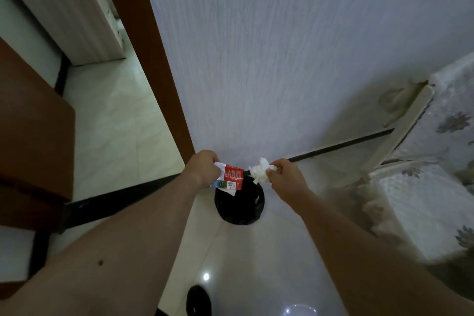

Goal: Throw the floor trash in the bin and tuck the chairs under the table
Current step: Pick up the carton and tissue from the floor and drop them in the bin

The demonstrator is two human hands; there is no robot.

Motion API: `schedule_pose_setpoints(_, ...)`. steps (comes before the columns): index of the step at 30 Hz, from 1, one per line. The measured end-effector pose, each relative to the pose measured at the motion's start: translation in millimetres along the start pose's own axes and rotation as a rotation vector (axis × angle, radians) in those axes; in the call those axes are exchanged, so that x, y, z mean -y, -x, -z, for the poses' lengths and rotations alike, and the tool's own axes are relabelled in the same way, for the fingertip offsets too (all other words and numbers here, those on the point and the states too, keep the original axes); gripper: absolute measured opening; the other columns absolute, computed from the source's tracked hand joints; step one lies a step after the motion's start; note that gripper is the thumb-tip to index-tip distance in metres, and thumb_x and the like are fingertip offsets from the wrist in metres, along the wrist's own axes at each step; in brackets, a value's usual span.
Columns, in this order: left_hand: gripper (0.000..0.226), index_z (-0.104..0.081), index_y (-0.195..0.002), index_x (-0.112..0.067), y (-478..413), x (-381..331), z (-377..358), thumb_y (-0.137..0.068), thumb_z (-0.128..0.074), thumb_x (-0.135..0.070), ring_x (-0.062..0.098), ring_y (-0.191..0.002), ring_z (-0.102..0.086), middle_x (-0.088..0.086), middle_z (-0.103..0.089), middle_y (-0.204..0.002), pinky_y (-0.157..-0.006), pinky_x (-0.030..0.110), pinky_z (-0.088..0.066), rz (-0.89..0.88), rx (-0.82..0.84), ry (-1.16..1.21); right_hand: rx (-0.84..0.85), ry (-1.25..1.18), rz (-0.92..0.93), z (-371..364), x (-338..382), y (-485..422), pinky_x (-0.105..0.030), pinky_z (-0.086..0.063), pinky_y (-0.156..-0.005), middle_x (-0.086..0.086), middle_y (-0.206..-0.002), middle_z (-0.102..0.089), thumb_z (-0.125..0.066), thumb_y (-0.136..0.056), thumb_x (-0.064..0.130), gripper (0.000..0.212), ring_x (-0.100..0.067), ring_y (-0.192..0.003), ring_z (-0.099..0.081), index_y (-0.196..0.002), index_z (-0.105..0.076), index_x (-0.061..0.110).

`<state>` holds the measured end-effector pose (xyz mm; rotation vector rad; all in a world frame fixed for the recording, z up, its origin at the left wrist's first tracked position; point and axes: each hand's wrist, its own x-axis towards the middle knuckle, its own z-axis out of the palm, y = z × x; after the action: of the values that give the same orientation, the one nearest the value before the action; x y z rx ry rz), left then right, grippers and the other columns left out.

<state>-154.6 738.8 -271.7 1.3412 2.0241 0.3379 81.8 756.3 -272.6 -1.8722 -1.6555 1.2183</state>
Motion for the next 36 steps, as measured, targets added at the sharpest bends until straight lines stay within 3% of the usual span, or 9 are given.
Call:
schedule_pose_setpoints(6, 0.006, -0.063, -0.098, -0.016, -83, 51, -32, -0.095, -0.065, -0.021, 0.02, -0.091, -0.063, 0.009, -0.068, -0.105, -0.069, 0.029, -0.053, 0.016, 0.043, -0.026, -0.015, 0.011, -0.022, -55, -26, -75, -0.043, -0.057, -0.079, -0.005, -0.095, -0.069, -0.056, -0.097, 0.026, 0.018, -0.024, -0.087, -0.068, -0.107, -0.064, 0.014)
schedule_pose_setpoints(11, 0.004, -0.063, -0.097, -0.015, -128, 94, -77, -0.096, -0.064, -0.019, 0.02, -0.091, -0.065, 0.009, -0.067, -0.102, -0.072, 0.031, -0.057, 0.071, 0.074, -0.017, 0.0, -0.003, -0.045, -98, -69, -120, -0.043, -0.056, -0.08, -0.003, -0.094, -0.067, -0.055, -0.098, 0.025, 0.016, -0.022, -0.088, -0.066, -0.106, -0.063, 0.014)
schedule_pose_setpoints(18, 0.005, -0.065, -0.096, -0.016, -188, 133, -172, -0.093, -0.062, -0.018, 0.022, -0.093, -0.067, 0.007, -0.069, -0.1, -0.08, 0.039, -0.062, 0.073, 0.071, -0.008, 0.04, 0.068, -0.079, -153, -159, -186, -0.038, -0.054, -0.077, 0.0, -0.094, -0.065, -0.051, -0.1, 0.029, 0.019, -0.017, -0.086, -0.063, -0.109, -0.062, 0.017)
schedule_pose_setpoints(27, 0.005, -0.064, -0.091, -0.016, -239, 172, -303, -0.091, -0.06, -0.018, 0.022, -0.087, -0.061, 0.01, -0.069, -0.099, -0.073, 0.031, -0.052, 0.071, 0.099, -0.035, 0.035, 0.066, -0.083, -200, -259, -241, -0.026, -0.043, -0.063, -0.001, -0.097, -0.063, -0.051, -0.101, 0.028, 0.017, -0.014, -0.084, -0.06, -0.111, -0.059, 0.018)
schedule_pose_setpoints(36, 0.01, -0.066, -0.096, -0.015, -270, 199, -368, -0.092, -0.062, -0.024, 0.022, -0.091, -0.063, 0.006, -0.068, -0.098, -0.079, 0.036, -0.057, 0.091, 0.151, -0.068, 0.063, 0.067, -0.044, -233, -308, -269, -0.024, -0.042, -0.063, 0.0, -0.095, -0.061, -0.05, -0.103, 0.029, 0.019, -0.01, -0.082, -0.057, -0.114, -0.06, 0.016)
